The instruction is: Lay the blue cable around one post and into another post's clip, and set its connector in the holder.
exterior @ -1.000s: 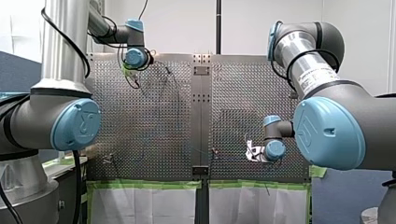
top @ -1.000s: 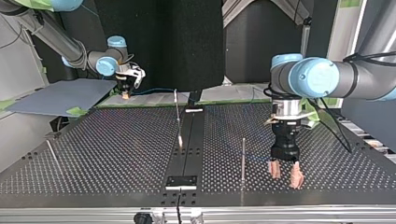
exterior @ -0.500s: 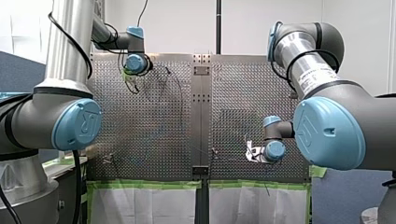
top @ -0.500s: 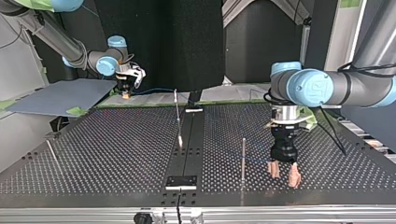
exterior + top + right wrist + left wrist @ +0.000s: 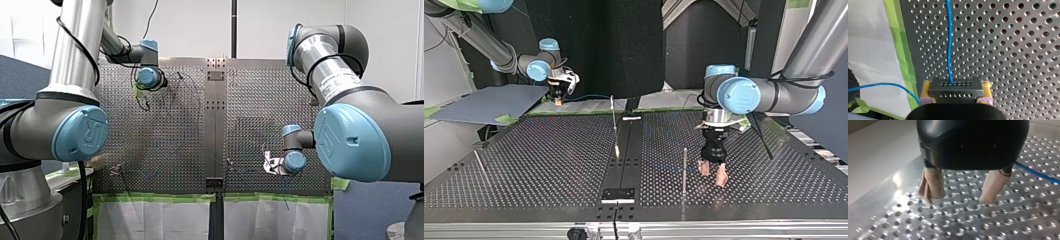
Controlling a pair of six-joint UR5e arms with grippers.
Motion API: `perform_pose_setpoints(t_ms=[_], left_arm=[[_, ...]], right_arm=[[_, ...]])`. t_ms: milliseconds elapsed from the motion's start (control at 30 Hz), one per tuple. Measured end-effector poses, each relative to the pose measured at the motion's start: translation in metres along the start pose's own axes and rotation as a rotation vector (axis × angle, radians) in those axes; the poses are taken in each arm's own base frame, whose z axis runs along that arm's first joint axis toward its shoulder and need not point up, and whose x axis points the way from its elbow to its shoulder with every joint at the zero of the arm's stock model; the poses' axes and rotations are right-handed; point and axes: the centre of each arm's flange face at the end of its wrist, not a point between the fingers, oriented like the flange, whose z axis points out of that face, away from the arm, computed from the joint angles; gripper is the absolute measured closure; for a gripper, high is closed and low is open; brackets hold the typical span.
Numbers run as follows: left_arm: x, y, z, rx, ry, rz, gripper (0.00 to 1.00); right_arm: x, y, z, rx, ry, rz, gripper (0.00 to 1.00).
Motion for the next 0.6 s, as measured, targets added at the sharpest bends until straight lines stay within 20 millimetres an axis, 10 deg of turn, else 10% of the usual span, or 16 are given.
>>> perform_pose_setpoints(t_ms=[600], left_arm=[[0.0, 0.005, 0.002, -0.007, -0.003, -0.019, 0.0]], right_arm=[[0.044, 0.025, -0.006, -0.073, 0.02, 0.009, 0.75]])
